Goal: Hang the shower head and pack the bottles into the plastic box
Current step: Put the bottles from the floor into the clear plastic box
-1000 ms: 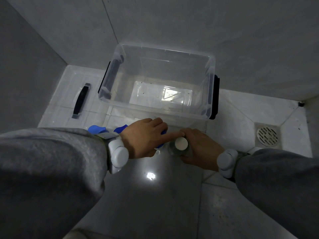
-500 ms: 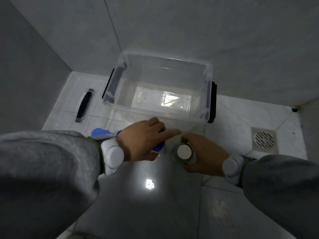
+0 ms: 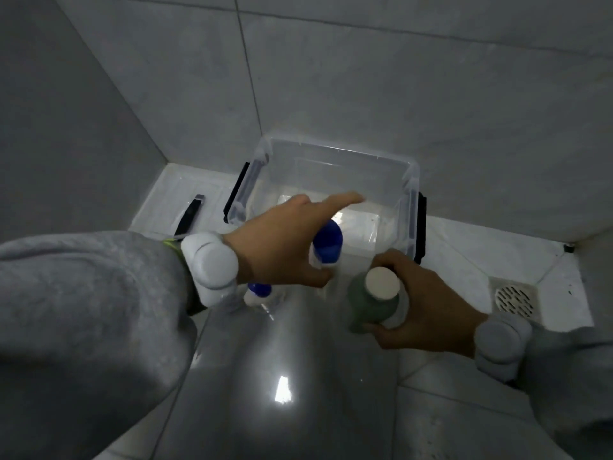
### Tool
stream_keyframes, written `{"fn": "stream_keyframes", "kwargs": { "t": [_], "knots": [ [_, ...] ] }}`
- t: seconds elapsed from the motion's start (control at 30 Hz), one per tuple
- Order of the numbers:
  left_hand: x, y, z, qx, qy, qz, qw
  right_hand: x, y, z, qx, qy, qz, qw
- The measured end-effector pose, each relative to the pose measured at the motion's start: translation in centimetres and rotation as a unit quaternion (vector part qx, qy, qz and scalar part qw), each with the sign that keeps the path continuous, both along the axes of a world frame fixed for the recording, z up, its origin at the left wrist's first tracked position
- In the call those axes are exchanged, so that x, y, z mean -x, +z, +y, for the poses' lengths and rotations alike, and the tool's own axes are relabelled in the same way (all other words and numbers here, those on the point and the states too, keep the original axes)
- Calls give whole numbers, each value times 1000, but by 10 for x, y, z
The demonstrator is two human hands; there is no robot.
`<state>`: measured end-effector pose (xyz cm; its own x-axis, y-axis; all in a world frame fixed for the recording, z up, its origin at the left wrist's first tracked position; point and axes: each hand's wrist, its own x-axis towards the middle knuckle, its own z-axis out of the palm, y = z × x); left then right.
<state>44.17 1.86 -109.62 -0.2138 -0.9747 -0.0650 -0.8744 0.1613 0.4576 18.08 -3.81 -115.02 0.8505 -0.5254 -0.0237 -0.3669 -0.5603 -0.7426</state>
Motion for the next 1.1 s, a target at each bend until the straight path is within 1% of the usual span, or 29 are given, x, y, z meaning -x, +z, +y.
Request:
{"fn": "stream_keyframes", "kwargs": {
  "t": [0.13,0.23,0.37,0.53,0.67,0.77,0.93,1.1],
  "knots": [
    [-5,21,-12,1,40,28,999,-13,28,-12,6,-20,-45,999],
    [-8,33,-19,1,47,25,999,-22,46,-23,6,-33,-86,996],
    [-12,44,-23,5,56,21,998,-25,58,-36,36,-56,-142,988],
    [-19,56,-36,33,70,33,996,-31,68,-55,33,-125,-161,978],
    [-24,56,-48,50,88,36,994,-38,68,-66,17,-167,-156,973],
    [-25,49,-52,59,98,29,993,-45,58,-72,14,-176,-132,975],
    [-33,30,-59,72,114,5,991,-64,32,-86,18,-161,-62,985],
    [-57,-1,-68,63,126,-51,989,-88,3,-101,23,-130,11,991]
  ]
}}
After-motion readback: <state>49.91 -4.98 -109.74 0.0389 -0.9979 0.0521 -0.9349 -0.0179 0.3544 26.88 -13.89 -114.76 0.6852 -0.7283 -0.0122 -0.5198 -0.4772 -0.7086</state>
